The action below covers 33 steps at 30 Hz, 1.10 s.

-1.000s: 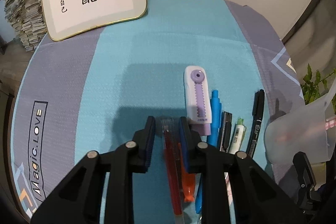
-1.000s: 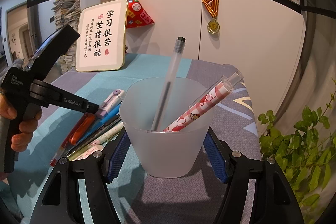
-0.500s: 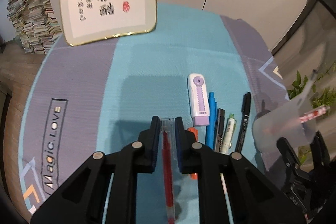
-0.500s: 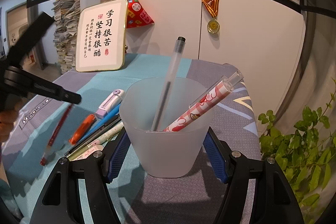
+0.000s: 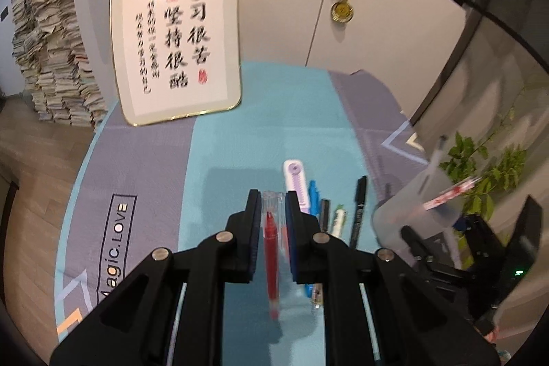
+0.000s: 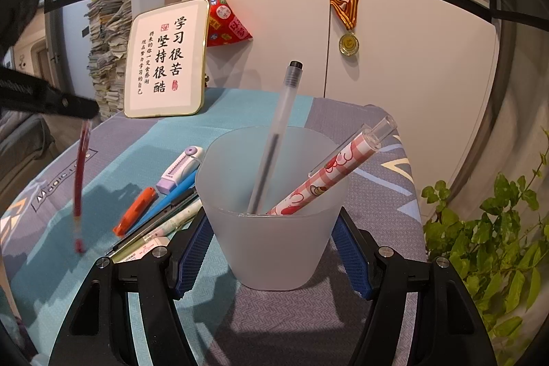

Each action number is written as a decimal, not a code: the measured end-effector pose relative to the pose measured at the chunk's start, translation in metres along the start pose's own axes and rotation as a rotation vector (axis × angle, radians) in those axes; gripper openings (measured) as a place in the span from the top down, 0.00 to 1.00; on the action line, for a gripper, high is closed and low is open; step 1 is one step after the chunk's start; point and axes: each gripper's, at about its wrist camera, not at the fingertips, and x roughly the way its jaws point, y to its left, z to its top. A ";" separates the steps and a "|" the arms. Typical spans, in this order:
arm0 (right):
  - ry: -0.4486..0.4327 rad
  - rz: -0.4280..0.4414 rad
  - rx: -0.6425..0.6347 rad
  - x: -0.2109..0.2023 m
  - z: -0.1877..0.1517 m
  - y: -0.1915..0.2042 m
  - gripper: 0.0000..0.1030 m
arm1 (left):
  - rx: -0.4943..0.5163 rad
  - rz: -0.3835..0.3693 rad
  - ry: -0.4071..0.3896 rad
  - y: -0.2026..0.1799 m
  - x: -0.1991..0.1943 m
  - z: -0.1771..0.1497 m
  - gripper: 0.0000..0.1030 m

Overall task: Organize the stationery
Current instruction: 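Lower the red pen into the frosted cup and open the left gripper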

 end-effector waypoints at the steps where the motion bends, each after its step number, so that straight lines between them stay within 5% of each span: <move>1: 0.000 0.000 0.000 0.000 0.000 0.000 0.32 | 0.004 -0.011 -0.010 -0.002 -0.005 0.001 0.88; 17: 0.000 0.000 0.001 0.000 0.000 0.000 0.32 | 0.129 -0.251 -0.303 -0.094 -0.076 0.050 0.88; 33: 0.003 -0.001 -0.001 -0.001 0.000 0.000 0.32 | 0.161 -0.256 -0.152 -0.112 -0.022 0.038 0.88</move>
